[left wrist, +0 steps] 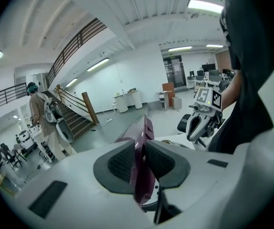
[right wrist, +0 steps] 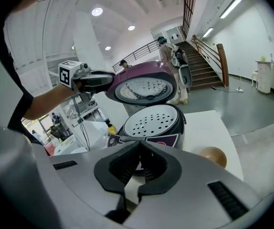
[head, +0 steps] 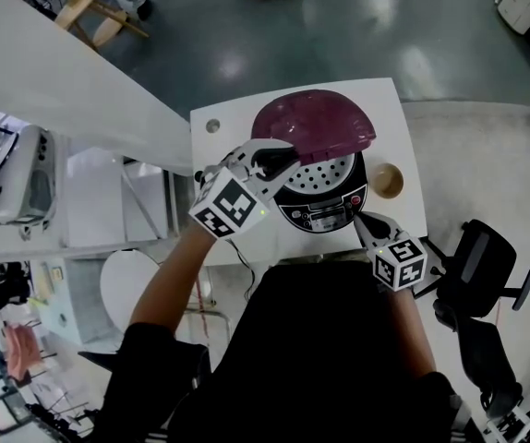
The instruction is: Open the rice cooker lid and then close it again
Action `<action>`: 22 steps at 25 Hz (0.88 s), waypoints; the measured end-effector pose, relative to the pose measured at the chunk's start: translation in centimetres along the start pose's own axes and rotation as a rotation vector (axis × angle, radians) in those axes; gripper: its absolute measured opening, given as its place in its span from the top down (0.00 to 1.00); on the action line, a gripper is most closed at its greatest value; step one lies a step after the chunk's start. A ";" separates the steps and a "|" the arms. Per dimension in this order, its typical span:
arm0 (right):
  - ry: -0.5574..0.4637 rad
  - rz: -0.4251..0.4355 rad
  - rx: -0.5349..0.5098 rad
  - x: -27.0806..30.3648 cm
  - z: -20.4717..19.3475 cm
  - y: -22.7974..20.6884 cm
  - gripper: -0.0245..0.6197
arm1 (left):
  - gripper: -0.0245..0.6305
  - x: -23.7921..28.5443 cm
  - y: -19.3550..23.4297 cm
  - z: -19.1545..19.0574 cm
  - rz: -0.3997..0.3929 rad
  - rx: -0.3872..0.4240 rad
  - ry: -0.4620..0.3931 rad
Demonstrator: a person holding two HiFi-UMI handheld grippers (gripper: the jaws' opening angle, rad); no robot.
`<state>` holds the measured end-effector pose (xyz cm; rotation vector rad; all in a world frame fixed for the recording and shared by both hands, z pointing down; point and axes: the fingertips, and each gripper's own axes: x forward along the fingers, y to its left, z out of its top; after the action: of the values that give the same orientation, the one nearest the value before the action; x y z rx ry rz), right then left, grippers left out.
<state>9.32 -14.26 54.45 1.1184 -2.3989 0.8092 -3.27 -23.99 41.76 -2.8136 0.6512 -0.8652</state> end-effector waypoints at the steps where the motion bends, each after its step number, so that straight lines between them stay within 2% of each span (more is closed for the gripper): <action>1: 0.003 0.001 -0.004 0.1 0.0 0.0 0.96 | 0.86 0.1 -0.2 -0.1 -0.002 0.004 0.003; 13: 0.026 0.004 -0.021 0.3 -0.3 0.1 0.96 | 0.87 1.4 -4.1 -1.8 -0.093 0.047 0.028; 19: 0.037 0.006 -0.022 0.5 -0.5 0.3 0.96 | 0.88 1.8 -5.3 -2.9 -0.141 -0.003 0.015; 22: 0.044 0.008 -0.021 0.6 -0.9 0.5 0.96 | 0.88 2.1 -5.9 -3.4 -0.154 0.001 0.020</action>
<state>8.65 -13.80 55.27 1.0728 -2.3716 0.8008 -1.44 -19.60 47.04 -2.8879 0.4409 -0.9187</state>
